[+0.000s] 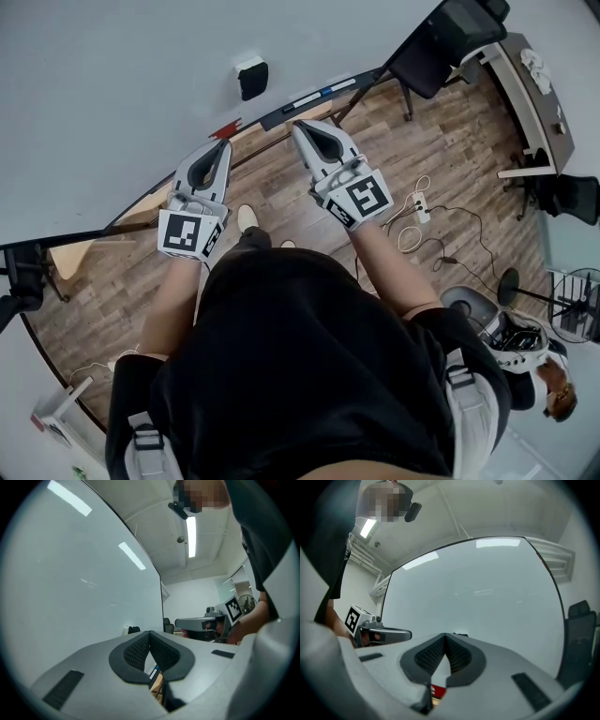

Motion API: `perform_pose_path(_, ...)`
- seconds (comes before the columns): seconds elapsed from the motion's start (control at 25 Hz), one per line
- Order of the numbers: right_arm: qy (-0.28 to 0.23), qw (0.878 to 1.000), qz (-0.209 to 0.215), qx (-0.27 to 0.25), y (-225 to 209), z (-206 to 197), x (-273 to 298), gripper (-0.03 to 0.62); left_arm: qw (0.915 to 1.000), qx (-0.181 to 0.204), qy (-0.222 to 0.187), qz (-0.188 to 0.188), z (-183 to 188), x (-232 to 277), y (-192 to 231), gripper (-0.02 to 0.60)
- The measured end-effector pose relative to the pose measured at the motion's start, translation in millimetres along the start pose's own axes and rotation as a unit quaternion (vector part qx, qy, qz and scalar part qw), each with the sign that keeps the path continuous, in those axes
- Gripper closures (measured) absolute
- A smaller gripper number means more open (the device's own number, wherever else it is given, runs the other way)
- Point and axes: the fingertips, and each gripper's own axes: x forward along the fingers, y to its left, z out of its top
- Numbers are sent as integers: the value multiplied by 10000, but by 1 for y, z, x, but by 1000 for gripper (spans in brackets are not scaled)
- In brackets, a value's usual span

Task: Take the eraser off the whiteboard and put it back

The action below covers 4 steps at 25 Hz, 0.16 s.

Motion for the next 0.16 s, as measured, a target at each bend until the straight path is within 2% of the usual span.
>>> perform_pose_path(0.16,-12,10000,24,59,4,1,-1,592,10000,16,15,-5,0,-3,0,586)
